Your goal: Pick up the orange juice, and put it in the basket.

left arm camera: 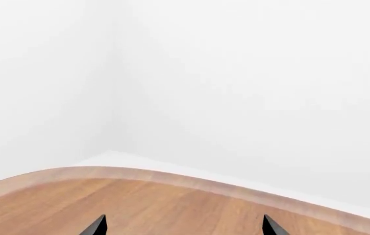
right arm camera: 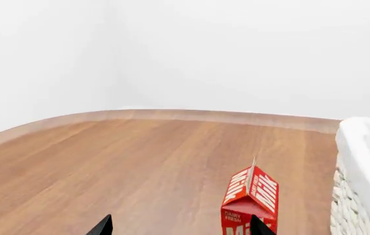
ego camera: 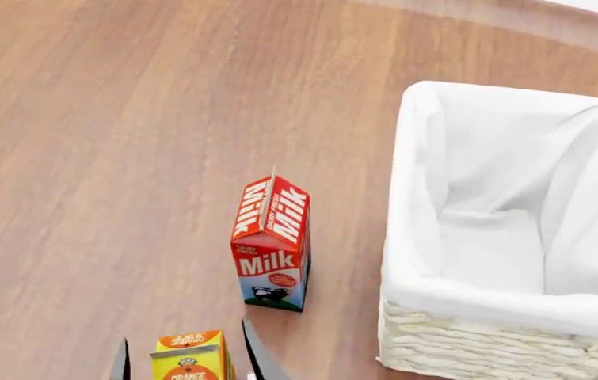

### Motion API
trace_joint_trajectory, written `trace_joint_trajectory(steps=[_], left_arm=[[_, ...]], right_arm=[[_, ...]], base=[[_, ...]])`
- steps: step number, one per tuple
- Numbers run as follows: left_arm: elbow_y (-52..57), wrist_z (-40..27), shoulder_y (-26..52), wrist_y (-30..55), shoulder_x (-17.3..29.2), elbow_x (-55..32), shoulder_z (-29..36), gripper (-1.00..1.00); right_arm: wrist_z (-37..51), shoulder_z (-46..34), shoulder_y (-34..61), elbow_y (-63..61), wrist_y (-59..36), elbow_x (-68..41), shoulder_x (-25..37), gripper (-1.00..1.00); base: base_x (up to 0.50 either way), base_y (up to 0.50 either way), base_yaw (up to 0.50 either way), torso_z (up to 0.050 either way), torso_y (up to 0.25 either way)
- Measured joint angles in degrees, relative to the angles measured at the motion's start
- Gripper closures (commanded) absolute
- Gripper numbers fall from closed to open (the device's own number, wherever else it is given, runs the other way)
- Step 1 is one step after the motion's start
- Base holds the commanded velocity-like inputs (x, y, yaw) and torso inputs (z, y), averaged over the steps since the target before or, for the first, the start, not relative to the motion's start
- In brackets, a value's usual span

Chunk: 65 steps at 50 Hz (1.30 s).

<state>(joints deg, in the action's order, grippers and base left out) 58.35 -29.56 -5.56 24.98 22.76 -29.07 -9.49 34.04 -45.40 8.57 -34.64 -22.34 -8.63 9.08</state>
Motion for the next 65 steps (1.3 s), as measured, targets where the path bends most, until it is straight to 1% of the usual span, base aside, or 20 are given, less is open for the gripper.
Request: trace_joint_trajectory(steps=[15,29,65], left_arm=[[0.6,-1.2,-0.1,-0.2,1.1,-1.3,-0.3,-1.00],[0.7,-2.1,-0.3,-0.9,2.1,-2.1,-0.2,-1.00],[0.2,-4.4,-0.6,-2.6,4.3,-2.9,1.2,-1.00]], right_arm=[[2.1,-3.3,0.8,8.1,2.7,2.1,-2.8,-1.00],[3.0,-5.7,1.9,13.6,4.8,2.7,-4.1,-1.00],[6.3,-6.6,2.5,17.3,5.2,-0.5,-4.4,-1.00]], base=[[0.00,0.00,0.00,0.000,0.000],[0.00,0.00,0.00,0.000,0.000],[0.00,0.00,0.00,0.000,0.000]])
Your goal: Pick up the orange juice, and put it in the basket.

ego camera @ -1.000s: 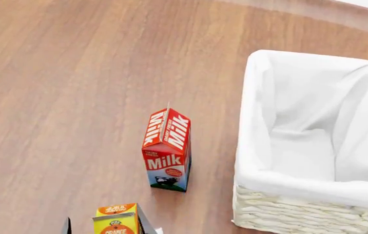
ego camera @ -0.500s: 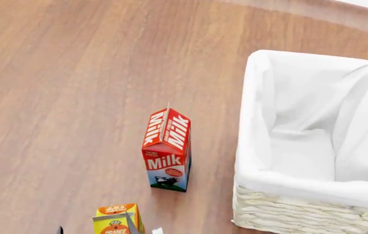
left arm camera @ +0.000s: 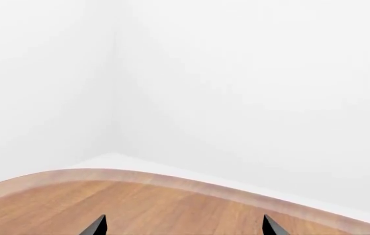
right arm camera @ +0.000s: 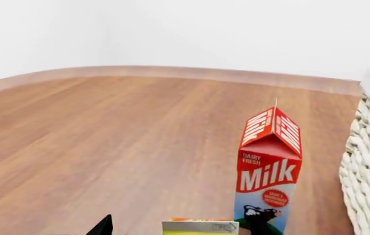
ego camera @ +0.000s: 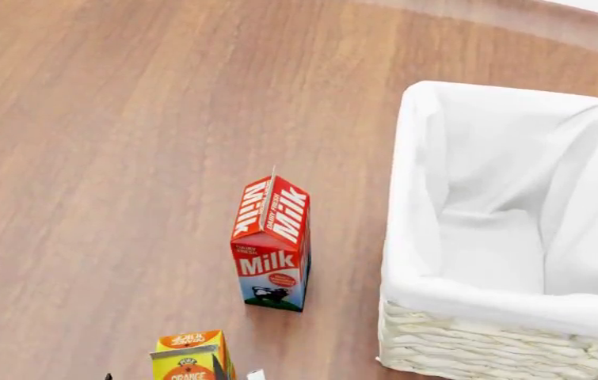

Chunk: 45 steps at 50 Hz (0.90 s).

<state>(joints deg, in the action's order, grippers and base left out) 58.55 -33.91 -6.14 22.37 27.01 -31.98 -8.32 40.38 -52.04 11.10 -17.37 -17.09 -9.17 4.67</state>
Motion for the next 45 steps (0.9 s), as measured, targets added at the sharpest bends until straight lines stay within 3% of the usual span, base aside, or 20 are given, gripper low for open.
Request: trace_joint_trajectory(steps=[45], left_arm=[[0.0,-2.0,-1.2,-2.4,2.4,-1.6,-0.1,-1.00]], right_arm=[[9.4,-3.0,1.8,5.9,4.7,0.1,-1.2,-1.00]], base=[[0.00,0.00,0.00,0.000,0.000]])
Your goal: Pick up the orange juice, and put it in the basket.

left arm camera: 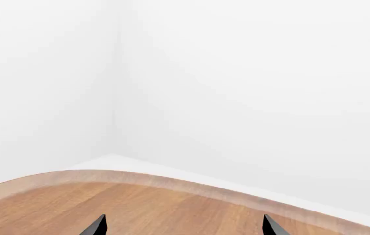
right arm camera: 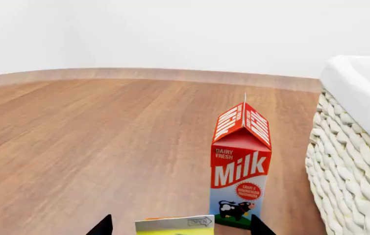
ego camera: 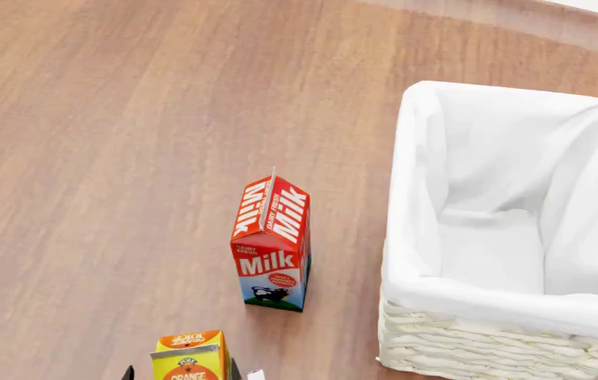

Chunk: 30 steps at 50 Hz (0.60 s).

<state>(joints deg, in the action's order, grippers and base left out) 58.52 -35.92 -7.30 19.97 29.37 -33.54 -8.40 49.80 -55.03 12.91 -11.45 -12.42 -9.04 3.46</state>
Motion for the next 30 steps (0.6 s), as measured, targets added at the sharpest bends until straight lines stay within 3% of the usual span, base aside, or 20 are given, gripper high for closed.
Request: trace_joint_trajectory(steps=[30], left_arm=[[-0.3,-1.2,-0.4,-1.3,1.4,-1.0,0.0,-1.00]], right_arm=[[4.7,-1.2,5.0,9.4,4.2,-6.7,-1.2,-1.00]], base=[[0.00,0.00,0.00,0.000,0.000]])
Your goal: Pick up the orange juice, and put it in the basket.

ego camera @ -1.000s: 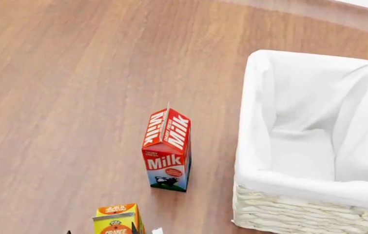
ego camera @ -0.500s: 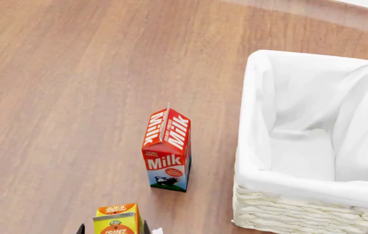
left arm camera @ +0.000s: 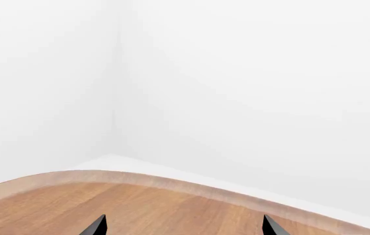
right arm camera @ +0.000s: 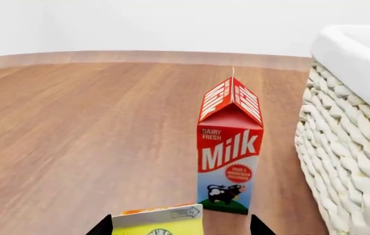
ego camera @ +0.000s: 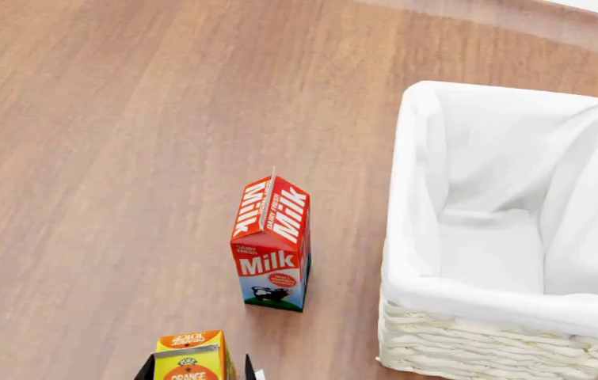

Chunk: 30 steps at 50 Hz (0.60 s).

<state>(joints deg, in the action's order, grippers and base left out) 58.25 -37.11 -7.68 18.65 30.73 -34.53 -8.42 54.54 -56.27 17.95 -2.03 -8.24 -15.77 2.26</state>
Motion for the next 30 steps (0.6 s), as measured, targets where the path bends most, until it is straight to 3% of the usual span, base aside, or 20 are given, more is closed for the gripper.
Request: trace_joint_trajectory(steps=[30], left_arm=[[-0.2,-1.2,-0.1,-0.9,1.2,-0.1,1.0,-1.00]], right_arm=[[-4.4,-2.5,2.1,2.5,3.6,-7.7,2.2,-1.00]], base=[[0.00,0.00,0.00,0.000,0.000]])
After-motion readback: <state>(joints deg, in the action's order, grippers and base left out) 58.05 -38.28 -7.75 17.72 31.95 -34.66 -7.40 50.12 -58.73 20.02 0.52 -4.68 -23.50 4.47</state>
